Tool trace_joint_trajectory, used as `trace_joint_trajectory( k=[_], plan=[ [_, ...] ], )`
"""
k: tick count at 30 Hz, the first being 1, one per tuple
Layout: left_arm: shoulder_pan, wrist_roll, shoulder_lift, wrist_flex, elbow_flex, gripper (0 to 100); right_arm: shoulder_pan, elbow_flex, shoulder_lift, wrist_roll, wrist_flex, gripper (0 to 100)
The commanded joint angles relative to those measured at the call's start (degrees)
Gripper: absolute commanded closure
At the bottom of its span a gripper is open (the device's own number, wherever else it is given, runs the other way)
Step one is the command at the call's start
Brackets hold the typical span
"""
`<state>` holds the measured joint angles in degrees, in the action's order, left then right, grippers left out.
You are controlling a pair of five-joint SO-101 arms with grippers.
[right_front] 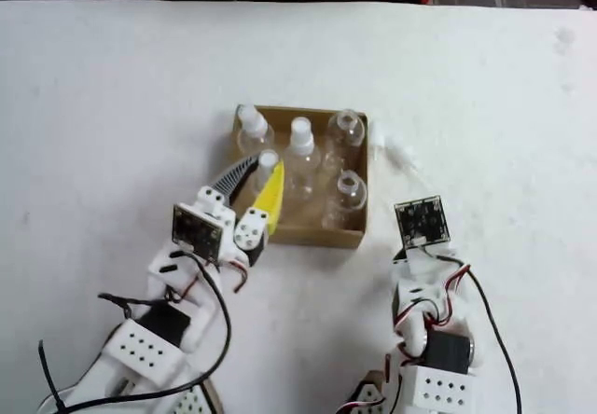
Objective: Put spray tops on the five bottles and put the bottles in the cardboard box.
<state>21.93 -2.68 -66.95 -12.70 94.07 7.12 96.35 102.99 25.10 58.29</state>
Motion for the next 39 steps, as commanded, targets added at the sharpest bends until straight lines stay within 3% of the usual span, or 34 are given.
trace_joint_trajectory(
  k=[1, 14, 21, 26, 39],
  plan=[
    [-1.2, -0.9, 0.8, 1.9, 0.8, 98, -0.5, 0.5, 0.1, 0.9, 0.3, 98.1],
    [-2.1, -5.6, 0.7, -1.0, 0.6, 97, -0.4, 0.5, 0.1, 0.9, 0.3, 98.1],
    [-2.1, -7.2, 0.7, 5.4, -1.3, 82, -0.5, 0.5, 0.1, 0.9, 0.3, 98.1],
    [-1.7, -9.5, 0.7, 9.5, -6.2, 82, -0.5, 0.5, 0.1, 0.9, 0.3, 98.1],
    [-2.1, -9.9, 0.3, 9.8, -8.8, 82, -0.5, 0.5, 0.1, 0.9, 0.3, 98.1]
  ],
)
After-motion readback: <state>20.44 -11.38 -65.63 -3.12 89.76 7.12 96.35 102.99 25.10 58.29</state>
